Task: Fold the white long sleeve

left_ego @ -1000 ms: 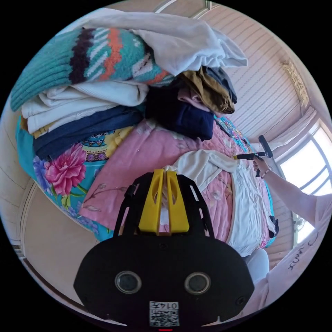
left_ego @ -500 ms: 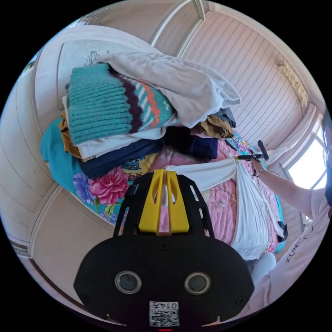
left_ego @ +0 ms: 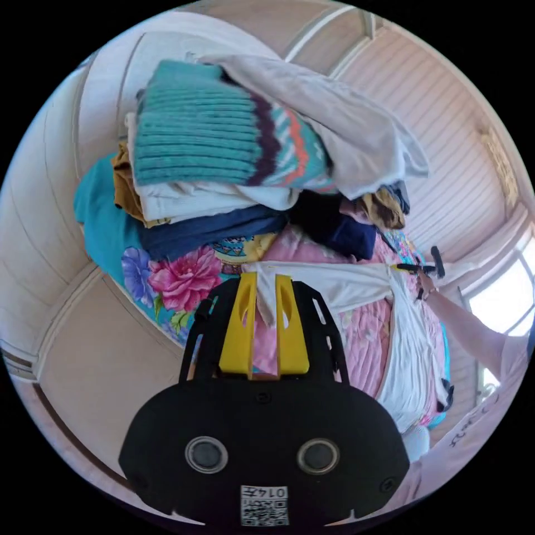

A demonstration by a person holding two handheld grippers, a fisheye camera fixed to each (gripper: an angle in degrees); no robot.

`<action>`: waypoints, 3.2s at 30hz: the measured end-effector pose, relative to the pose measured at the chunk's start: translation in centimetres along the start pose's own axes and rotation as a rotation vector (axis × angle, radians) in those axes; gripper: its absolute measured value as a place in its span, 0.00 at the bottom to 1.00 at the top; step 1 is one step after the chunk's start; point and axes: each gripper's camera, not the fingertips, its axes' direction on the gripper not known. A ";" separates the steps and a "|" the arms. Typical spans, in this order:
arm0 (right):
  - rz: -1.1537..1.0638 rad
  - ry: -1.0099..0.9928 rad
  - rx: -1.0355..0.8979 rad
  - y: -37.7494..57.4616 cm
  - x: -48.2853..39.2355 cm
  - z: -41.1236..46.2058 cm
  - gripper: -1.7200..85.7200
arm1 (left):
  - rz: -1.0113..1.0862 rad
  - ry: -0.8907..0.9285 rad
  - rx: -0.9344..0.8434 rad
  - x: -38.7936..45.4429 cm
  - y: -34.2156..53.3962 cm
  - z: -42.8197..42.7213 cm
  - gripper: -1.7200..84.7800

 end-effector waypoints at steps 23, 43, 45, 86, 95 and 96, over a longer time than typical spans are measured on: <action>-0.269 0.000 0.037 9.1 -9.6 1.7 0.02 | 0.041 0.056 -0.130 0.7 4.3 3.4 0.10; -0.803 -0.211 -0.257 19.5 -46.9 11.7 0.13 | -0.050 -0.018 -0.012 5.7 10.2 8.4 0.07; -0.763 -0.132 -0.274 20.2 -47.6 13.1 0.13 | -0.037 -0.029 -0.028 6.3 10.6 9.0 0.06; 0.250 -0.195 0.369 60.0 -2.3 -34.2 0.03 | 1.036 0.846 -0.140 58.3 35.7 13.2 0.01; 0.587 -0.099 0.003 63.4 4.6 -29.6 0.04 | 1.205 0.686 -0.245 61.0 39.6 22.3 0.06; 0.573 -0.067 -0.023 62.4 5.1 -30.1 0.04 | 1.189 0.616 -0.221 60.3 37.9 23.4 0.06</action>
